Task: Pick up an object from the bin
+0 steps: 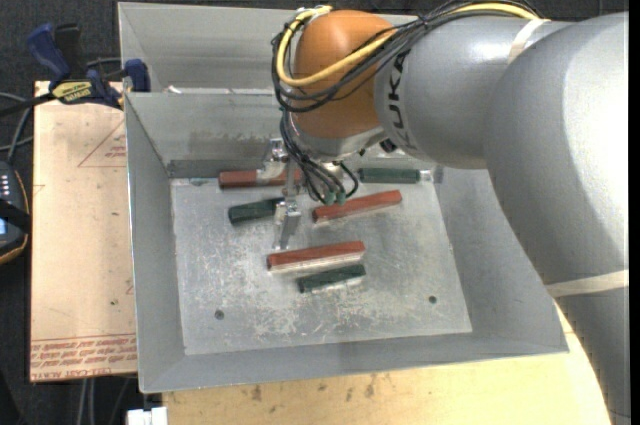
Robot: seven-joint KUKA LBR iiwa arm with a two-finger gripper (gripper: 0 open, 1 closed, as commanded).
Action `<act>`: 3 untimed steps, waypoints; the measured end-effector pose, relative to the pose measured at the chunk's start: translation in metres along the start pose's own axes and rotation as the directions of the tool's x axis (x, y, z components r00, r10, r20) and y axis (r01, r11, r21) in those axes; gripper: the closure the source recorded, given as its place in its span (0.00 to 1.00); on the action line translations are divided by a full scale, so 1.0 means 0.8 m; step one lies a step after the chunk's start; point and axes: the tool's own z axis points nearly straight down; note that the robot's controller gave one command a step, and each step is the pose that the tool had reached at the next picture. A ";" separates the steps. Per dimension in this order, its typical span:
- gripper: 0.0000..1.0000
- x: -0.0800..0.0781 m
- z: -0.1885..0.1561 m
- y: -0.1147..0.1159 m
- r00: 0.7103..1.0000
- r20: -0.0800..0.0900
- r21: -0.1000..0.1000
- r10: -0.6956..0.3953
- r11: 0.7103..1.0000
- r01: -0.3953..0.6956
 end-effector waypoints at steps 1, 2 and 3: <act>0.00 -0.004 0.049 0.006 0.999 0.006 -0.002 0.044 0.999 -0.044; 1.00 -0.004 0.040 0.005 0.999 0.008 -0.002 0.047 0.999 -0.047; 1.00 -0.004 0.040 0.005 0.999 0.008 -0.002 0.047 0.999 -0.047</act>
Offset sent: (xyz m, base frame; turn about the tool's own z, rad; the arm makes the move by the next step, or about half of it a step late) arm -0.0093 -0.0007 -0.0458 0.1086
